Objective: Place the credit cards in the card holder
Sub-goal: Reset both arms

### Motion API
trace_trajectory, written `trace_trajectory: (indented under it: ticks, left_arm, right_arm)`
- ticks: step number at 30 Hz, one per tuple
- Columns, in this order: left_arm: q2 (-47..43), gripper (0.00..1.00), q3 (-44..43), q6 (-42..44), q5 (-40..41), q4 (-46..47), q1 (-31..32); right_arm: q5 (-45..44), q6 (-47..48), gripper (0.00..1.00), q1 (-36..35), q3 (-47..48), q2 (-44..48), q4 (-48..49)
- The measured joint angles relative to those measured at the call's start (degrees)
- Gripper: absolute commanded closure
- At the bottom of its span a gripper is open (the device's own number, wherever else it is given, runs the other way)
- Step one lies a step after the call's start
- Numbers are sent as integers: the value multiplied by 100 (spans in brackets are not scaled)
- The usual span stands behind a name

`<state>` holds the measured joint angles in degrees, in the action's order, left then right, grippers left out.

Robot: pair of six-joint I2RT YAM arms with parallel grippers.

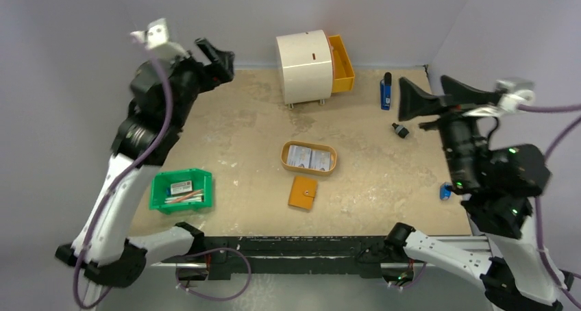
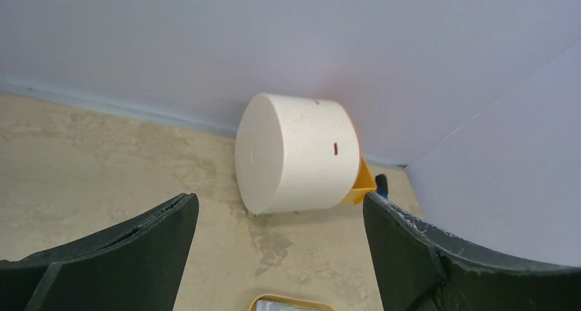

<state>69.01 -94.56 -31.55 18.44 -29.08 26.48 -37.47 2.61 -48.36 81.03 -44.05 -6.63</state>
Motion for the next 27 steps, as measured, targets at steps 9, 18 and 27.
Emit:
trace_trajectory:
  ticks: [9,18,27]
  left_arm:
    - [-2688,7,1440,461,1126,413,0]
    - [-2437,7,1790,439,2157,-658,11]
    - [-1169,9,-675,575,2273,-940,372]
  right_arm:
    - [-256,-33,1,0,-629,922,-87]
    - [-671,-417,1,0,-1397,619,-461]
    - [55,127,1,0,140,-76,765]
